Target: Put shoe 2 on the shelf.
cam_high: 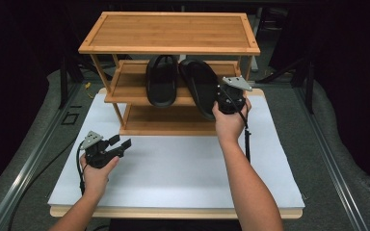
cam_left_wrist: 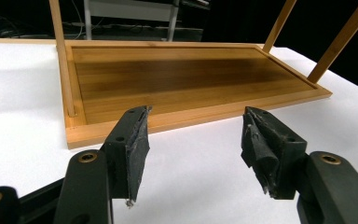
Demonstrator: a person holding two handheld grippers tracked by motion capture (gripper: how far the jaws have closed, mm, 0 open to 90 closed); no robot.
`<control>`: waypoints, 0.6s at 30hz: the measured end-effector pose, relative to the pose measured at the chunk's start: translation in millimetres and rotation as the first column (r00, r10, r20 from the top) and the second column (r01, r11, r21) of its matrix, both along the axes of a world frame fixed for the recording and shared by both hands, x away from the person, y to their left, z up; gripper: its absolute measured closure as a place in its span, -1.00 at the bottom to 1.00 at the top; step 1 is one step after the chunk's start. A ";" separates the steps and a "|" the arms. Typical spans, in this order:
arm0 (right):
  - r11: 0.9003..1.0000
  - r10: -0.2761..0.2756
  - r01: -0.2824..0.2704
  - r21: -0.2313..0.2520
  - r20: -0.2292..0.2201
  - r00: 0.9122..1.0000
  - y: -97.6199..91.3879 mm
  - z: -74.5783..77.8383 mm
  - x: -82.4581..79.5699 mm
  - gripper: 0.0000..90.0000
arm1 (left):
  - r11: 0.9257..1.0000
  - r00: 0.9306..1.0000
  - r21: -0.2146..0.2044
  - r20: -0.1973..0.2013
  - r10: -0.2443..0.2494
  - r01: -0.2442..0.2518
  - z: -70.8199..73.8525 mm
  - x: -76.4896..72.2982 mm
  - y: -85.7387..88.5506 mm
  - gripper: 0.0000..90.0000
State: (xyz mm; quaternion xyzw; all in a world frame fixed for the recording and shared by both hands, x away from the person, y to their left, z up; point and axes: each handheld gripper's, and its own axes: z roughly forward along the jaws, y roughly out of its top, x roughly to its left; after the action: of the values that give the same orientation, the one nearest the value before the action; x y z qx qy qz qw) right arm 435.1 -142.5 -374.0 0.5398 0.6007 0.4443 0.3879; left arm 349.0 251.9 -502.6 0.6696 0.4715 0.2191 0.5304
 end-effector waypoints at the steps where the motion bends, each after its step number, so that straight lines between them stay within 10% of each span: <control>1: 1.000 0.000 0.000 0.005 -0.002 1.000 1.4 0.9 0.4 0.79 | 1.000 1.000 -0.001 0.001 0.000 0.000 0.1 -0.1 0.0 -0.08; 10: 0.990 0.106 -0.109 0.094 0.041 0.994 -0.9 3.7 -8.7 0.50 | 1.000 1.000 0.005 0.002 0.000 0.000 0.0 -0.2 0.3 -0.08; 18: 0.983 0.165 -0.168 0.068 0.052 0.985 -11.1 6.5 -31.3 0.37 | 1.000 1.000 0.003 0.011 0.010 -0.010 0.7 0.4 0.1 -0.08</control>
State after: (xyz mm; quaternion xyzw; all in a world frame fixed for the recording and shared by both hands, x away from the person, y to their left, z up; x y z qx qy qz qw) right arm 403.8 -153.6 -367.5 0.4909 0.6183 0.5089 0.3432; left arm 349.4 251.9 -501.9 0.6666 0.4718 0.2261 0.5310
